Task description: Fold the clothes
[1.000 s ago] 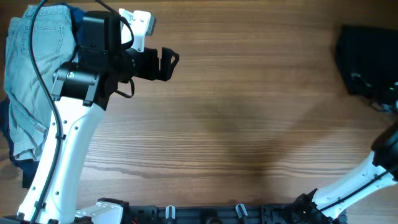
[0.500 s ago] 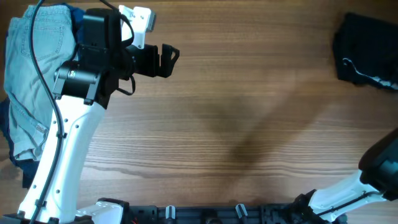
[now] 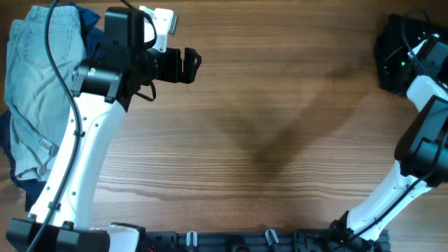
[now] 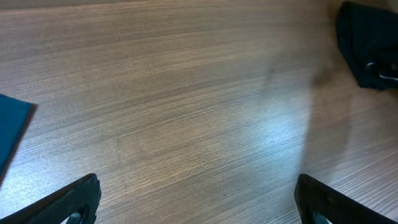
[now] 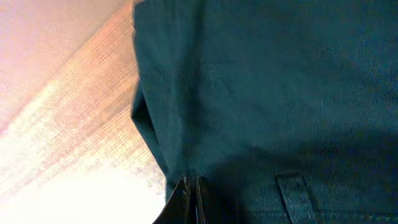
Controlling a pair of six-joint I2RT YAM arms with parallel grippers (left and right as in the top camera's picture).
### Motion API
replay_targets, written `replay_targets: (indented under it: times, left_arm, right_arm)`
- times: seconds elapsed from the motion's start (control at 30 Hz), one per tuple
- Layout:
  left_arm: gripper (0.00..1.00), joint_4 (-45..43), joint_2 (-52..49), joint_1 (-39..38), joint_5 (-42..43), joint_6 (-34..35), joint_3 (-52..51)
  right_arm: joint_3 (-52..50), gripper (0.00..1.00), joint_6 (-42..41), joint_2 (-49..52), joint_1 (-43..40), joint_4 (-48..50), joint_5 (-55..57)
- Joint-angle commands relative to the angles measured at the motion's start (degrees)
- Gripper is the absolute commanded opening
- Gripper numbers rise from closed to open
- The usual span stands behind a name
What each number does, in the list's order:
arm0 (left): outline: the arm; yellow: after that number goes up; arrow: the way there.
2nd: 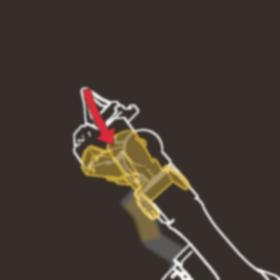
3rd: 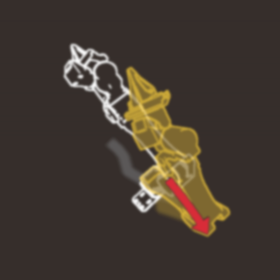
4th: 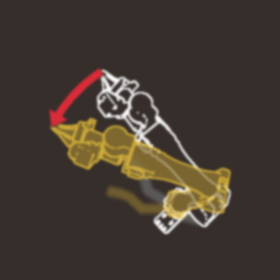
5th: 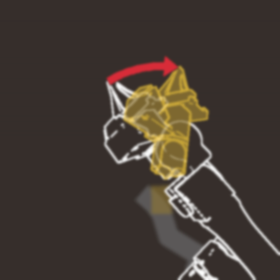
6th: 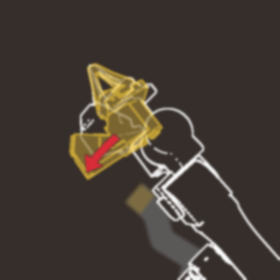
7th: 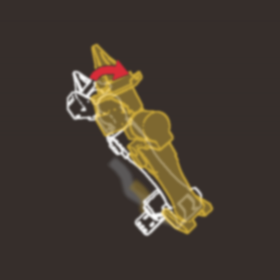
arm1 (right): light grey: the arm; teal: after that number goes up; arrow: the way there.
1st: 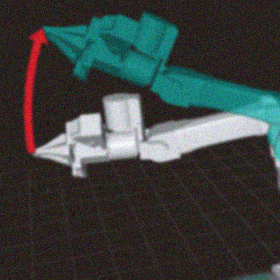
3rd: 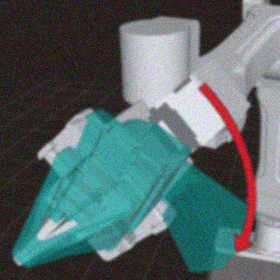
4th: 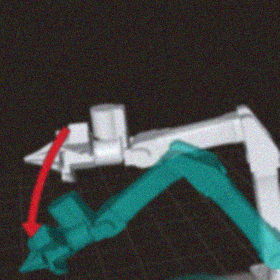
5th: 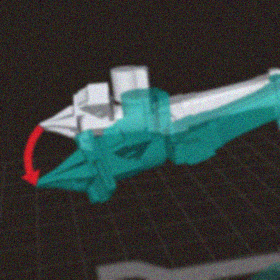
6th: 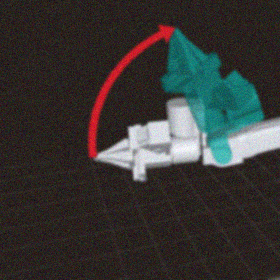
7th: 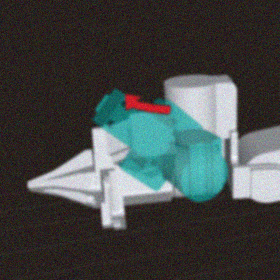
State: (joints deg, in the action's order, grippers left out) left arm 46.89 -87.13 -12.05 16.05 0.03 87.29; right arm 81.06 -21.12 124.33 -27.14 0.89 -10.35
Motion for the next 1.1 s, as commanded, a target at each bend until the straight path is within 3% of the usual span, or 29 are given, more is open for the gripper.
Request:
replay_targets:
  times: [0.0,0.13,0.37,0.53,0.67,0.83,1.07]
  left_arm:
    - [1.0,-0.4,-0.6,-0.1,-0.7,-1.1,0.0]
    - [1.0,-0.4,-0.6,-0.1,-0.7,-1.1,0.0]
    - [1.0,-0.4,-0.6,-0.1,-0.7,-1.1,0.0]
    - [1.0,-0.3,-0.6,-0.1,-0.7,-1.1,0.0]
    - [1.0,0.2,-0.6,-0.1,-0.7,-1.1,0.0]
    - [1.0,0.3,-0.6,-0.1,-0.7,-1.1,0.0]
    - [1.0,0.2,-0.6,-0.1,-0.7,-1.1,0.0]
  right_arm:
    - [0.3,0.04,-0.2,4.1,-0.1,-3.4,0.9]
    - [0.3,0.04,3.5,5.1,-0.1,-7.8,-2.2]
    - [0.3,0.04,20.1,6.1,1.2,-17.4,-5.3]
    - [0.3,0.04,27.2,6.1,6.3,-19.7,-6.8]
    - [0.3,0.04,27.0,6.1,10.3,-18.9,-6.0]
    - [1.1,0.04,24.0,5.9,9.6,-19.0,-5.6]
    - [19.0,0.04,9.0,-3.2,4.2,-30.0,-6.4]
